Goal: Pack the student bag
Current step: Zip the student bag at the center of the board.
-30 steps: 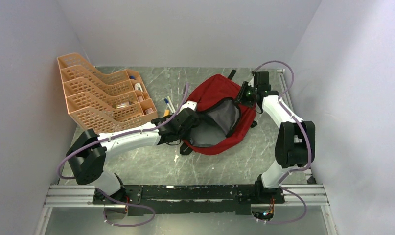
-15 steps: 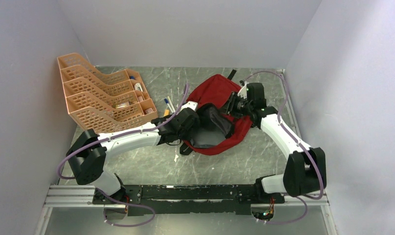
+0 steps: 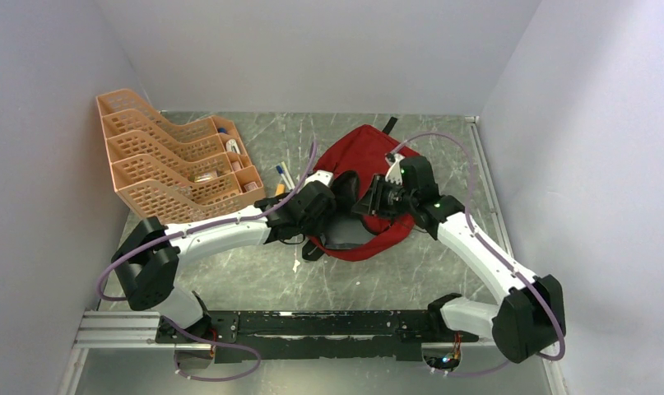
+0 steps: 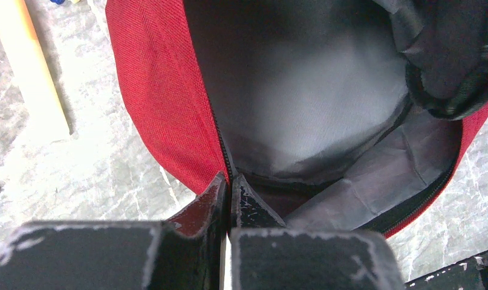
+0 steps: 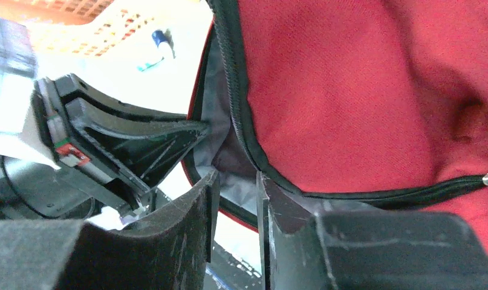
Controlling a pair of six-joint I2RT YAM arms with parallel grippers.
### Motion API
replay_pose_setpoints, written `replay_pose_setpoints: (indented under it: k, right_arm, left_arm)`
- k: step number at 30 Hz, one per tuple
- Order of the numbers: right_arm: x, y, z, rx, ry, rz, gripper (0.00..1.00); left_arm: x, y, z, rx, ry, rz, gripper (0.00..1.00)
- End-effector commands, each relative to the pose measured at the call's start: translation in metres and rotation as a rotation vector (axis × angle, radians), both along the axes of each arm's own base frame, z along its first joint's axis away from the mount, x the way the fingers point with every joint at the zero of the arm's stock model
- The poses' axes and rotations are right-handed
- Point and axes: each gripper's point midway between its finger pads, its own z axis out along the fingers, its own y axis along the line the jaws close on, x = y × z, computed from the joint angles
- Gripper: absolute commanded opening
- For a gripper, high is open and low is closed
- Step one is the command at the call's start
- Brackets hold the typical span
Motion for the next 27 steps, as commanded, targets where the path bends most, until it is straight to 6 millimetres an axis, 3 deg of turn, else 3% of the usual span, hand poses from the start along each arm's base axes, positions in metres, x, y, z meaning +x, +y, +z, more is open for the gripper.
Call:
replay_pose_setpoints:
  k: [1,7,11,15,18,22,27]
  right_arm:
    - [0.024,-0.026,0.043,-0.119,-0.184,-0.111,0.33]
    - [0.070,-0.067,0.090,-0.209,-0.398,-0.389,0.45]
    - [0.107,-0.074,0.096,-0.248,-0.440,-0.490,0.46]
    - [0.144,-0.065,0.072,-0.246,-0.364,-0.465,0.42]
    - [0.155,-0.045,0.048,-0.231,-0.282,-0.360,0.35]
    - [0.148,-0.028,0.018,-0.226,-0.190,-0.251,0.31]
    - [0.121,-0.014,-0.006,-0.201,-0.123,-0.155,0.28]
  left_arm:
    - [-0.001,-0.001,0.008,-0.016,-0.012,-0.001,0.05]
    - [-0.006,0.008,0.002,-0.014,-0.004,0.013,0.05]
    - [-0.010,0.008,0.000,-0.028,0.010,0.009,0.05]
    - [-0.012,0.010,0.003,-0.035,0.008,0.012,0.05]
    - [-0.011,0.011,0.006,-0.033,-0.001,0.018,0.05]
    - [-0.006,0.011,0.009,-0.026,-0.015,0.027,0.05]
    - [0.005,0.005,0.014,-0.019,-0.029,0.038,0.05]
